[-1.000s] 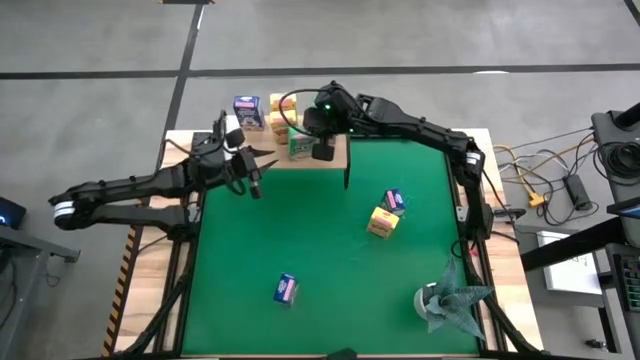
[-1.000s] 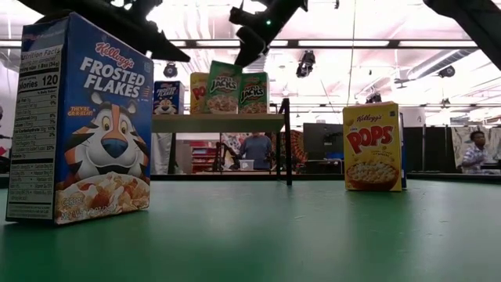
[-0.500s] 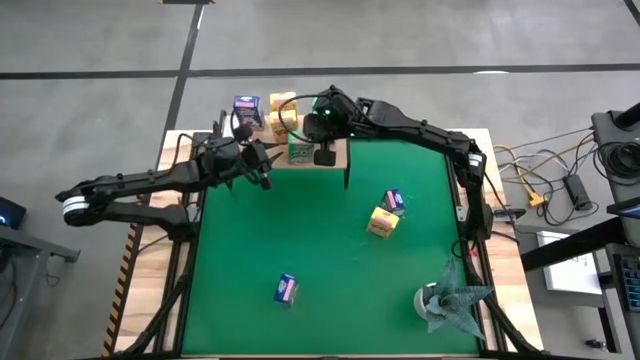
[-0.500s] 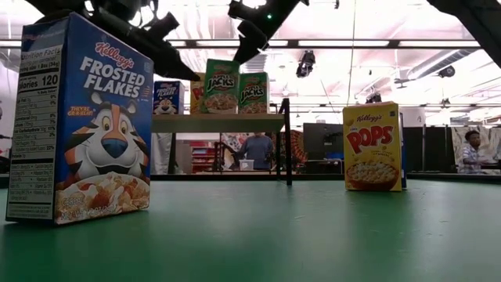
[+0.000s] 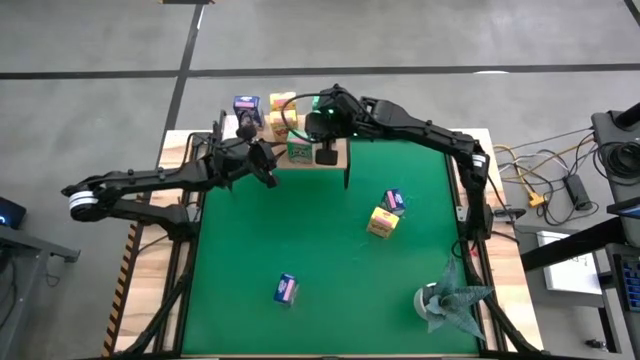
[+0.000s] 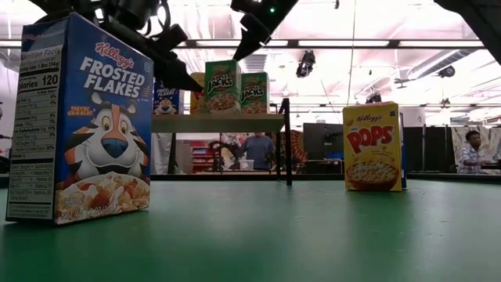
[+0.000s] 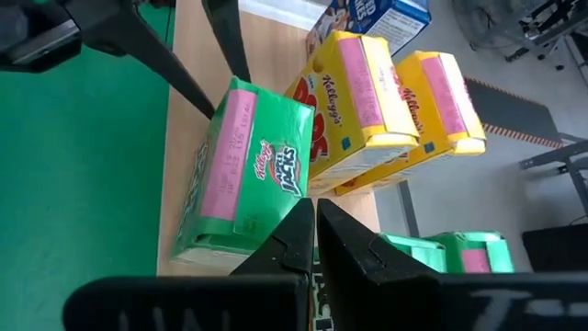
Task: Stack cereal on shelf
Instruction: Put the bottom green cereal box on the shelf aligned with the other green cereal box
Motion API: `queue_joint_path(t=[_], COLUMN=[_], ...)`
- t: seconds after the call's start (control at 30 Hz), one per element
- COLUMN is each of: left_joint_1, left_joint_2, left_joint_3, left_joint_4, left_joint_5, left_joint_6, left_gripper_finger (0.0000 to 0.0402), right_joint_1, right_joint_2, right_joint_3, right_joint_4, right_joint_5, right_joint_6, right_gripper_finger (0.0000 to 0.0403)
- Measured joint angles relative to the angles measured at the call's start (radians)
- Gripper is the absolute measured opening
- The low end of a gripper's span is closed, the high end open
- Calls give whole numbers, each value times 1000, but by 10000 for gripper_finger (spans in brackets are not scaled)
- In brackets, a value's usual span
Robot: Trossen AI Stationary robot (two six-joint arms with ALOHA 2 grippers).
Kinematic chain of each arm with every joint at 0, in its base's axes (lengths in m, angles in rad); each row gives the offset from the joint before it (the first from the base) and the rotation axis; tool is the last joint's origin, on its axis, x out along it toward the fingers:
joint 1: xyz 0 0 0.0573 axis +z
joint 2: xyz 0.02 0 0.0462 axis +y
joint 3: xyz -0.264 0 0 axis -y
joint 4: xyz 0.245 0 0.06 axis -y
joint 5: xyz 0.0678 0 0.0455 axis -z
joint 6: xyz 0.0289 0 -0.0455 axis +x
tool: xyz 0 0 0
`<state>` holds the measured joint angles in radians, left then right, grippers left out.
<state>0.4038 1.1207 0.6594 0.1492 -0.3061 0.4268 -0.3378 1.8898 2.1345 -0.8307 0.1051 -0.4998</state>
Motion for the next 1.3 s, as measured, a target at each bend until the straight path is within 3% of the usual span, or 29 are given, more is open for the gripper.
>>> queue_joint_path(t=[0.6,0.77,0.97,1.13,1.3], left_joint_1=[-1,-1,-1,-1,-1], left_joint_2=[95,96,96,99,100], left_joint_3=[0,0,0,0,0], left_joint_4=[60,74,105,121,145], left_joint_5=[4,89,89,89,89], left_joint_6=[-62,-86,-103,-102,-100], left_gripper_finger=[88,88,88,88,88], right_joint_1=[11,13,22,29,28], right_joint_2=[-11,-10,-10,-8,-7], right_joint_3=[-3,-4,-4,-10,-54], right_joint_4=[19,37,39,56,104], right_joint_5=[-9,-9,-10,-132,-147], right_joint_6=[-2,2,10,37,44], right_gripper_finger=[9,9,9,9,9])
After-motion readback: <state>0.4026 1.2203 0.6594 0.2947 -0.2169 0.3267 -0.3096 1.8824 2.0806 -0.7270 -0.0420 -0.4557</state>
